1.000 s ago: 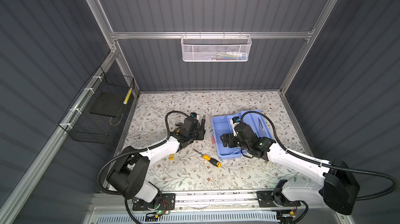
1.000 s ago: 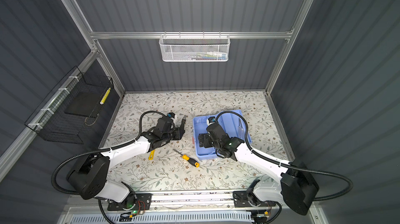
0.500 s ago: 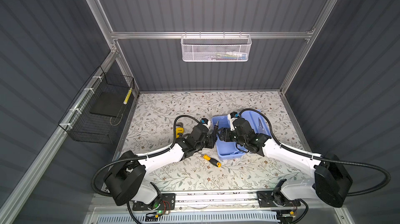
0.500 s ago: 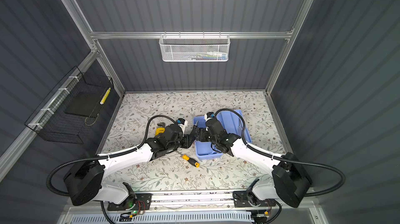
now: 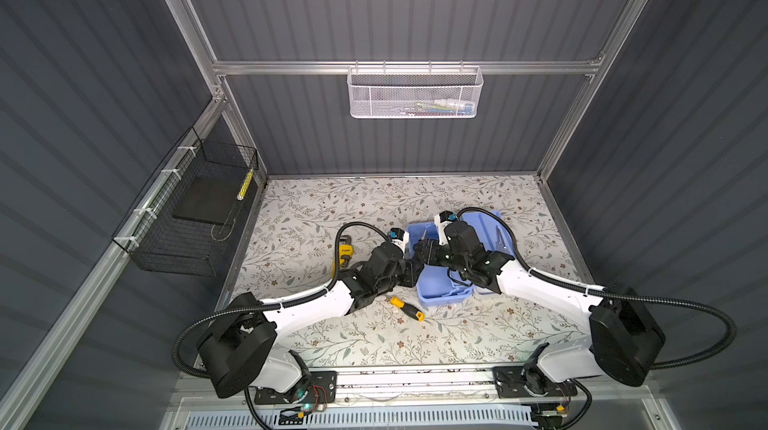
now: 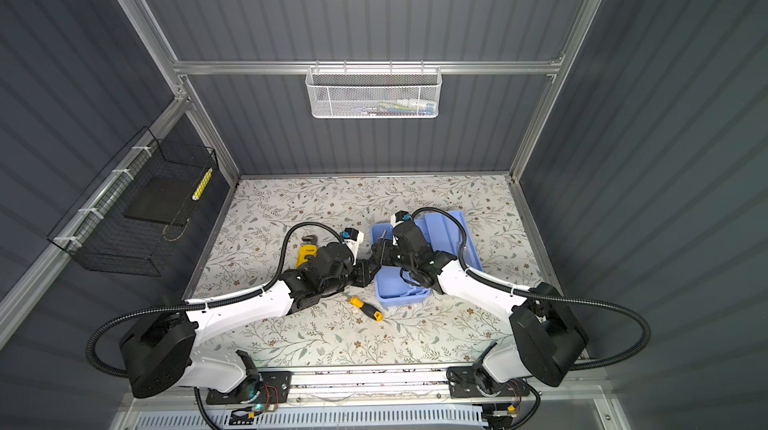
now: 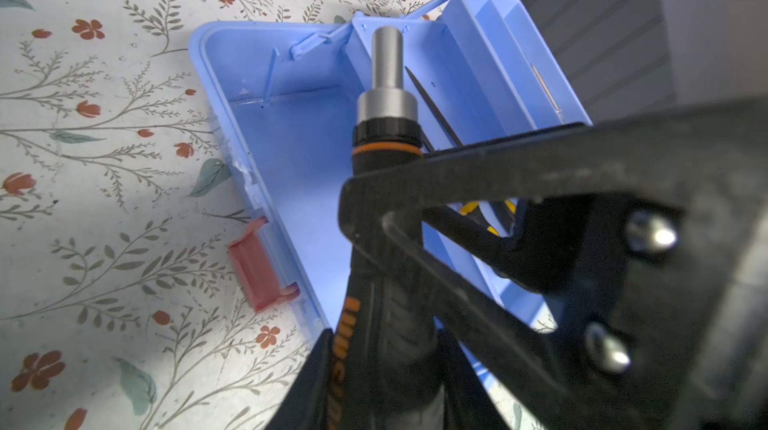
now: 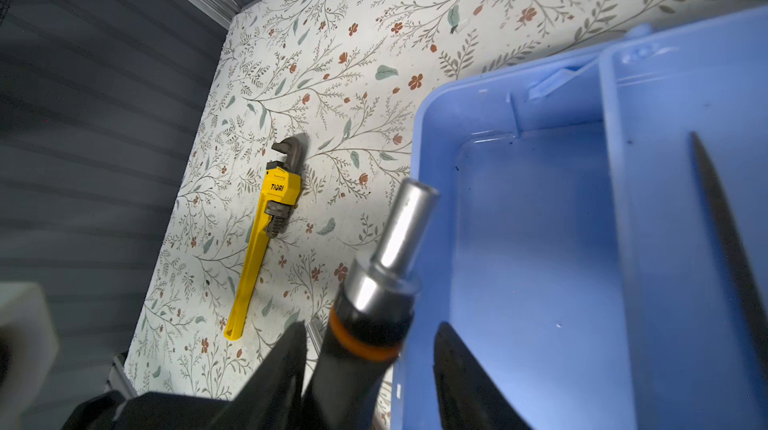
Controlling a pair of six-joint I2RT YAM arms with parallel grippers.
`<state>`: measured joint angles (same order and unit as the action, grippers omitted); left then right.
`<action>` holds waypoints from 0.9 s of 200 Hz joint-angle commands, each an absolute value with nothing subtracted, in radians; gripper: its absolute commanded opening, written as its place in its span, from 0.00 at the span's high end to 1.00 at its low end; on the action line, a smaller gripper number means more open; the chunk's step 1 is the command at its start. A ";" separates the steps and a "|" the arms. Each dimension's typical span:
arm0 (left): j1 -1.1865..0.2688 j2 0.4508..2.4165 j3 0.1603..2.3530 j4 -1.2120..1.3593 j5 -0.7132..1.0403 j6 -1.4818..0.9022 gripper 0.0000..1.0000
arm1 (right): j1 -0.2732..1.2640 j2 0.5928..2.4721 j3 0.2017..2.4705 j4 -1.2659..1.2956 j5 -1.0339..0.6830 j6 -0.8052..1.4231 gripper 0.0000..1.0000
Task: Pack the tool kit
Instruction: 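Pass the ratchet screwdriver from the left gripper into the right gripper, then lower the ratchet screwdriver into the tray with right gripper while left withdraws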
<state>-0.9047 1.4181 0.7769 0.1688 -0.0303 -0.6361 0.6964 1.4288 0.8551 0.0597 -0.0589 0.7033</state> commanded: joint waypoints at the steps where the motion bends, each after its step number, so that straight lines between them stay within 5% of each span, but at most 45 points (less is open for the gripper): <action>1: -0.912 1.385 0.749 0.270 -0.040 -0.609 0.87 | 0.689 1.440 0.879 0.097 -0.104 0.740 0.50; 102: -0.918 1.420 0.756 0.306 -0.012 -0.602 0.82 | 0.666 1.444 0.884 0.123 -0.179 0.791 0.77; 139: -0.919 1.412 0.757 0.282 -0.021 -0.602 0.50 | 0.641 1.411 0.872 0.099 -0.190 0.789 0.87; 154: -0.918 1.388 0.740 0.279 -0.055 -0.610 0.28 | 0.630 1.386 0.872 0.073 -0.187 0.774 0.88; 180: -0.916 1.315 0.699 0.254 -0.171 -0.621 0.04 | 0.610 1.319 0.885 -0.031 -0.149 0.717 0.90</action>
<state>-0.9112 1.3933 0.7280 0.2710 -0.0662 -0.6235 0.6285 1.3952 0.8658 0.0475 -0.1730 0.7799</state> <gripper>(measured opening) 0.891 0.270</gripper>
